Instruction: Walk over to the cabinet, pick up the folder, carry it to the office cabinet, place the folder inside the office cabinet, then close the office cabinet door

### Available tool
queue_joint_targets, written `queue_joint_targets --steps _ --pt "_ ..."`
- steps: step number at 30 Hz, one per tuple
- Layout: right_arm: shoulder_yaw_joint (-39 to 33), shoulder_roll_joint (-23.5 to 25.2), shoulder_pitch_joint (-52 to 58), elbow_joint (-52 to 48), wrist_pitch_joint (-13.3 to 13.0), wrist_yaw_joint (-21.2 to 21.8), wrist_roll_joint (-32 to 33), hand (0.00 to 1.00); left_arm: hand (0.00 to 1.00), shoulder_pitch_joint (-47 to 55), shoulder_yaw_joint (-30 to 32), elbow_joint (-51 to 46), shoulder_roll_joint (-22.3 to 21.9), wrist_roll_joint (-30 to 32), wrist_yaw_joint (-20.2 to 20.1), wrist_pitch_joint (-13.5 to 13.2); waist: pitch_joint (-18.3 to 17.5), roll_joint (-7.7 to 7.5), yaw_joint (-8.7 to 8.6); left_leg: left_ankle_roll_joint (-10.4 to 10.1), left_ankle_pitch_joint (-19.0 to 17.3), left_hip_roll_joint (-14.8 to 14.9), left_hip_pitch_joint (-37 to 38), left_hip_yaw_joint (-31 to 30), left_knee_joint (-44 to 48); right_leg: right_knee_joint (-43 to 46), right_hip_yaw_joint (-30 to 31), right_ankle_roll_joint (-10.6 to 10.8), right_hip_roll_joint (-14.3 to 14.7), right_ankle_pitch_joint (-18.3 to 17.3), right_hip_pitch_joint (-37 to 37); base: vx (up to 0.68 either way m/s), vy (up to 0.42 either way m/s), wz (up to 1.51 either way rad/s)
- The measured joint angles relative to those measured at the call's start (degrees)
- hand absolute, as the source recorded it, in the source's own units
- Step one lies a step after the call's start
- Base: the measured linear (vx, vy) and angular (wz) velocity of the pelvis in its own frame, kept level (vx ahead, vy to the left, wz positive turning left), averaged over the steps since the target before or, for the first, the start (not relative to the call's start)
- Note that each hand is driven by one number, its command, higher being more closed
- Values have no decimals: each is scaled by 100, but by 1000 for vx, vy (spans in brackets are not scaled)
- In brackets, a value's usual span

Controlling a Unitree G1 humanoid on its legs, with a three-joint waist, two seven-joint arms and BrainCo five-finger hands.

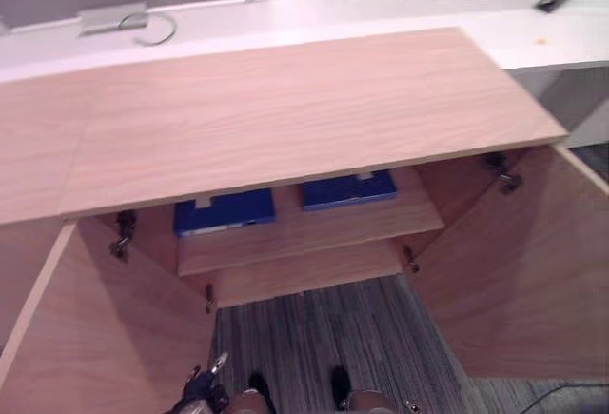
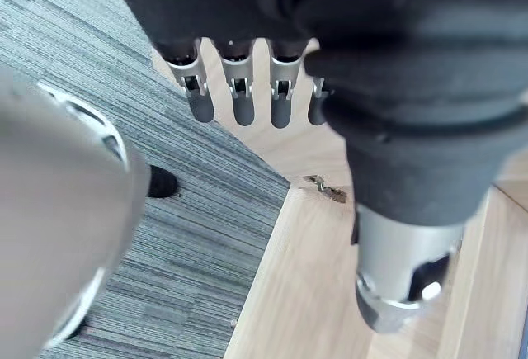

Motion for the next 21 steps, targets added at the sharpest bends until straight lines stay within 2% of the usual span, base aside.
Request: queue_joint_targets --steps 1,3,5,7,8,13,16,18,19,20,21 --pt "88 -6 9 -55 -9 -11 -5 0 0 28 55 29 -4 9 6 9 0 0 5 0 -93 28 -4 -14 88 -2 87 -2 43 4 1 -37 60 -79" --pt "524 -52 10 -183 -17 -14 -34 0 0 89 281 58 -68 48 59 16 -34 36 137 42 -491 -150 -10 -562 379 32 533 -9 196 9 -25 -14 119 -95" --pt "760 -112 -12 -214 -10 -10 -119 0 0 78 318 57 -98 66 57 22 -60 59 132 55 -603 -279 14 -689 422 90 626 7 199 25 -61 16 125 -58" --pt "894 -168 -15 -242 3 -1 -144 0 0 85 343 66 -115 189 54 58 -165 62 101 49 -620 -348 20 -567 356 226 763 61 205 73 -222 48 101 -46" --pt "981 -172 -49 -331 13 2 -146 0 0 81 398 68 -131 254 54 63 -192 69 112 125 -574 -357 15 -394 288 271 890 80 201 90 -351 53 51 -52" --pt "1135 -187 -142 -486 -23 -67 -144 0 0 -112 279 83 -114 476 61 73 -213 78 110 232 -508 -472 29 -35 -2 184 1191 181 196 278 -631 97 67 -56" --pt "1169 -184 -145 -542 -28 -74 -210 0 0 -177 138 82 -105 544 60 69 -170 79 146 236 -511 -415 304 233 -26 648 1155 181 378 305 -788 41 -29 -73" --pt "1231 -149 -146 -644 -43 -82 -226 0 0 -197 125 79 -112 554 60 69 -125 81 135 274 -542 -307 518 534 37 1136 635 140 453 349 -998 -34 -84 -107" --pt "1256 -150 -181 -710 -46 -128 -225 0 0 -186 51 49 -117 568 62 67 -78 132 137 311 -604 -222 622 689 84 1289 -109 -74 356 205 -1105 -78 -107 -91" --pt "1264 -162 -171 -754 -45 -178 -226 0 0 -166 -17 -17 -145 580 61 49 -56 127 131 247 -772 -206 737 884 92 1872 -1114 -400 50 -170 -1243 -80 -86 -81" --pt "1264 -164 -150 -754 -43 -188 -226 0 0 -174 -35 -20 -132 587 62 50 -38 112 116 233 -810 -206 783 981 151 2201 -1569 -442 -185 -353 -1287 -61 -46 -72"
